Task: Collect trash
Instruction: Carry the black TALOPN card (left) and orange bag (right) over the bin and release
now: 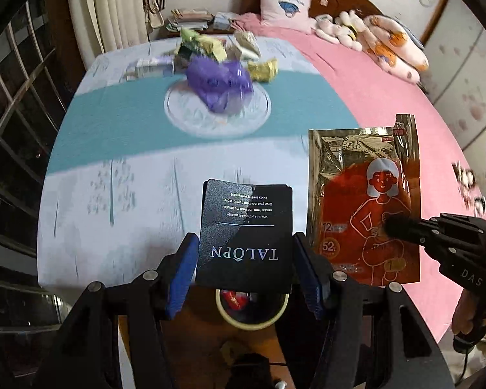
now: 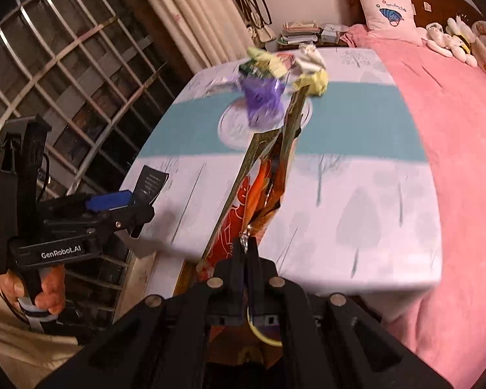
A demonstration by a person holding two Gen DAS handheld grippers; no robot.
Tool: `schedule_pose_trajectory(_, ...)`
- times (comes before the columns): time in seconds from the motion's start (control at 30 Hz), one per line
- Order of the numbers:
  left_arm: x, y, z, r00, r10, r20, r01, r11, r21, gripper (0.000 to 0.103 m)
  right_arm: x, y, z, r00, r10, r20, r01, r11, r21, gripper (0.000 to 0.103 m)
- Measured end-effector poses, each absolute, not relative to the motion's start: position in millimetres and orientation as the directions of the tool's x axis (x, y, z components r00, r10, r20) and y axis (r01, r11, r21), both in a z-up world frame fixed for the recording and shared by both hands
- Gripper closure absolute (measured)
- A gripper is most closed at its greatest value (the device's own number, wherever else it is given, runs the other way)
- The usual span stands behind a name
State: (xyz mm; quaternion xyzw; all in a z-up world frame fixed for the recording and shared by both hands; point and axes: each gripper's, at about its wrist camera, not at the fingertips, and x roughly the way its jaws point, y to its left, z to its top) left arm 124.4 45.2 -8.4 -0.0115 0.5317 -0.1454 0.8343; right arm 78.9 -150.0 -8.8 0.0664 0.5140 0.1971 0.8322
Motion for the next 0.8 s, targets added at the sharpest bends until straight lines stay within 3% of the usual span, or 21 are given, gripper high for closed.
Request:
schedule_pose_trajectory(0.4,48,45,-85,0.274,-0.268,-0.923,0.267,0.944,-0.195,0.046,-2,-132,-86,0.194,0.331,-0.923,-0.220,0.932,0.288,0.102)
schedule_pose_trajectory(0.6,31,22,-159,0.205,-0.248,-0.947,0.284,0.941,-0.185,0.046,-12,-130,-172,0.093,0.298,-0.950,-0.182,0.943,0.278,0.102)
schedule_pose_trajectory(0.8,39,6,-267,0.161,-0.216,-0.963,0.259,0.951,-0.170,0.045,0,-134,-287,0.044,0.255,-0.966,-0.147,0.958,0.246,0.102)
